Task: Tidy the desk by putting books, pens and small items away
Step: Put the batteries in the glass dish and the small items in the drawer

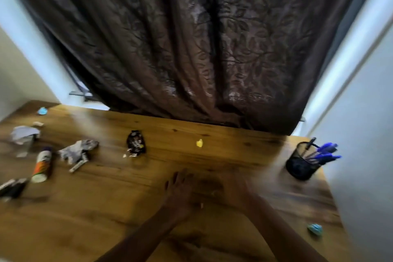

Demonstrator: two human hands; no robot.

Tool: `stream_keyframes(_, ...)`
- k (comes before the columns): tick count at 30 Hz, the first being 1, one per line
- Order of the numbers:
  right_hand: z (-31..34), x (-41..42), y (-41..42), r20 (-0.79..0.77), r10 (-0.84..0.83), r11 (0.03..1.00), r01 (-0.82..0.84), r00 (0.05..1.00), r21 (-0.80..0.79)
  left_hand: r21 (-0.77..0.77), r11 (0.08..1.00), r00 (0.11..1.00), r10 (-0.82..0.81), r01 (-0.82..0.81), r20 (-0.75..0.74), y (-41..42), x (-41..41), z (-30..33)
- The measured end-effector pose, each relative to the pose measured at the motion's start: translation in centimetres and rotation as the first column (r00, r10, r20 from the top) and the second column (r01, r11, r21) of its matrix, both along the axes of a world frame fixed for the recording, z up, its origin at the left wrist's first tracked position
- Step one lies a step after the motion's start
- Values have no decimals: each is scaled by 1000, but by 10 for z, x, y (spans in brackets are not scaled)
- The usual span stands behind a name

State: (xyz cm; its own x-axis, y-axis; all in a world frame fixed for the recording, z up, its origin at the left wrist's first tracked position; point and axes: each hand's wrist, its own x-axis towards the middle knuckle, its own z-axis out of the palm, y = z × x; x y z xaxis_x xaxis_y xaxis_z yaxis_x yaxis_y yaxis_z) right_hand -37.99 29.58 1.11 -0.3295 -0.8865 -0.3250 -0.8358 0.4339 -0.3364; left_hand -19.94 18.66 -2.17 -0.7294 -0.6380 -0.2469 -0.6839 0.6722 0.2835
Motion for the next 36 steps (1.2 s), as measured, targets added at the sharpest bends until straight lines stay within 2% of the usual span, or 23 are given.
stream_keyframes(5, 35, 60, -38, -82, 179, 983, -174, 980, 64, -45, 983, 980, 179, -175, 87, -31, 69, 10)
stream_keyframes(15, 25, 157, -107, -93, 293, 948, -277, 952, 154, -38, 942, 936, 335, -333, 107, -90, 195, 32)
stream_keyframes(20, 10, 191, -127, -159, 270, 935, -219, 950, 279, -54, 950, 935, 313, -309, 167, -122, 268, 29)
stream_keyframes(25, 13, 202, -146, -144, 213, 907, -141, 966, 396, -11, 981, 960, 192, -193, 202, -135, 297, 16)
stream_keyframes(28, 11, 210, -158, -201, 172, 920, -84, 964, 382, 84, 982, 971, 152, -170, 184, -140, 299, 9)
stream_keyframes(31, 5, 215, -167, -237, 112, 934, -21, 965, 355, 107, 986, 976, 109, -131, 190, -143, 303, 7)
stream_keyframes(33, 12, 222, -171, -250, 130, 928, -29, 959, 371, 78, 989, 976, 106, -123, 190, -142, 305, 7)
stream_keyframes(36, 23, 230, -178, -193, 49, 946, 17, 980, 323, 9, 997, 980, 76, -79, 183, -149, 307, 13)
